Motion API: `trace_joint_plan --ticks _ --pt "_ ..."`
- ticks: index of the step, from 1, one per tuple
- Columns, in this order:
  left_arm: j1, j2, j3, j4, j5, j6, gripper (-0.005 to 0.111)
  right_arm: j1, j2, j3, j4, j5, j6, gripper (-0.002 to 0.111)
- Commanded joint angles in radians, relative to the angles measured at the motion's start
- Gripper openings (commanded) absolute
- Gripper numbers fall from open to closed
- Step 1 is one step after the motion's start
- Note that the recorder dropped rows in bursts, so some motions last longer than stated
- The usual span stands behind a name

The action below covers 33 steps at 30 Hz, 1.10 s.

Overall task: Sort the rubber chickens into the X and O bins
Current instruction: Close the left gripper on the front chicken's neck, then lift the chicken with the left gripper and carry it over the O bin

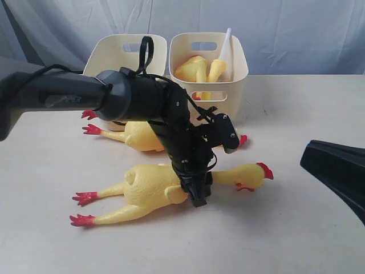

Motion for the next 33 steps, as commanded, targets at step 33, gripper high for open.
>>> trace_joint_plan --ticks 33 --pt "0.001 -0.321 -0.001 0.576 0.155 -0.554 0.0 -0.004 -0.007 0.006 0.002 0.0 -0.002 0.0"
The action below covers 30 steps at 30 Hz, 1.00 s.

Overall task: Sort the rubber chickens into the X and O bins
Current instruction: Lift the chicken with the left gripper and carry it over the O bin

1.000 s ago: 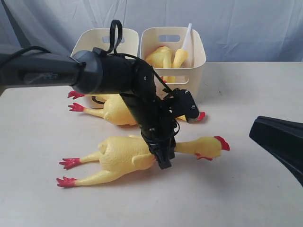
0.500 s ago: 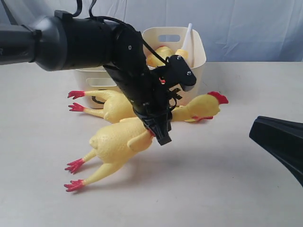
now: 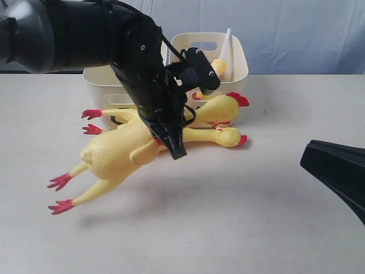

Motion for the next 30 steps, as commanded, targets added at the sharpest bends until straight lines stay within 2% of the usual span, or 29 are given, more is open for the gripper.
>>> trace_joint_plan --ticks 1,7,14,24,30 --pt "0.001 -0.038 -0.001 0.182 0.007 -0.109 0.0 -0.004 -0.007 0.006 0.002 0.0 -0.002 0.0" --pt "0.001 -0.08 -0.003 0.35 -0.085 -0.201 0.0 -0.004 -0.007 0.006 0.002 0.0 -0.002 0.0" --pt "0.001 -0.102 -0.005 0.643 -0.226 -0.464 0.0 -0.004 -0.007 0.006 0.002 0.0 -0.003 0.0" --pt "0.001 -0.102 -0.011 0.957 -0.201 -0.657 0.0 -0.004 -0.007 0.006 0.002 0.0 -0.003 0.0" --pt "0.001 -0.102 -0.011 1.169 -0.213 -0.875 0.0 -0.004 -0.007 0.006 0.002 0.0 -0.003 0.0"
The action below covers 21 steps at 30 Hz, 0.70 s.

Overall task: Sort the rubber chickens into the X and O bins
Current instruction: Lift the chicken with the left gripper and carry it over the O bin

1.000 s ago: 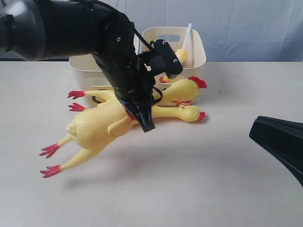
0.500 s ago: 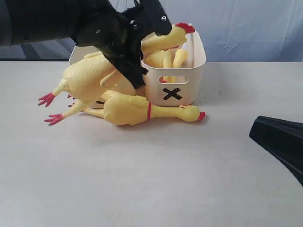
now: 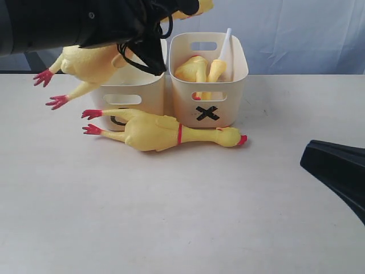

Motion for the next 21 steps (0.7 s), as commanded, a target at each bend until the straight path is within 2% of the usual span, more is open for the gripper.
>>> trace_joint_plan --ticks 1,8,12,21 --pt "0.001 -0.014 -0.01 0.191 -0.023 -0.176 0.0 -0.004 -0.007 0.006 0.002 0.0 -0.003 0.0" --pt "0.001 -0.014 -0.01 0.503 -0.064 -0.495 0.0 -0.004 -0.007 0.006 0.002 0.0 -0.003 0.0" --pt "0.001 -0.014 -0.01 0.634 -0.07 -0.616 0.0 -0.004 -0.007 0.006 0.002 0.0 -0.003 0.0" --pt "0.001 0.004 0.017 0.652 -0.112 -0.714 0.0 -0.004 -0.007 0.006 0.002 0.0 -0.003 0.0"
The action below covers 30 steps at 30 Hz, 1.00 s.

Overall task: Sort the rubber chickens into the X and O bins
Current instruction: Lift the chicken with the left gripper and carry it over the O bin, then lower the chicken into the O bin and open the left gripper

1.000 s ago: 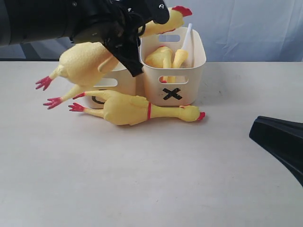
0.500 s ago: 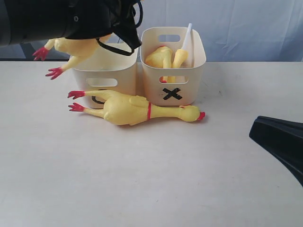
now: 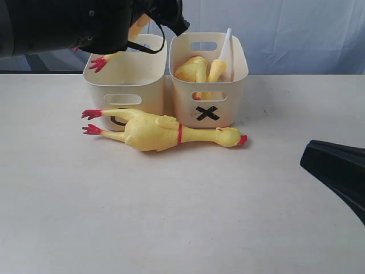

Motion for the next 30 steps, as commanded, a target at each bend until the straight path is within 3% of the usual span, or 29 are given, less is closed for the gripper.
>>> trace_joint_plan --ticks 1,11,21,30 --pt "0.001 0.01 0.009 0.025 -0.001 -0.028 0.0 -0.004 -0.007 0.006 0.002 0.0 -0.003 0.0" --pt "0.001 0.07 0.009 0.025 -0.01 -0.051 0.0 -0.004 -0.007 0.006 0.002 0.0 -0.003 0.0" --pt "0.099 0.075 0.009 0.025 -0.096 -0.135 0.0 -0.004 -0.007 0.006 0.002 0.0 -0.003 0.0" --pt "0.112 0.075 -0.021 0.025 -0.137 -0.139 0.0 -0.004 -0.007 0.006 0.002 0.0 -0.003 0.0"
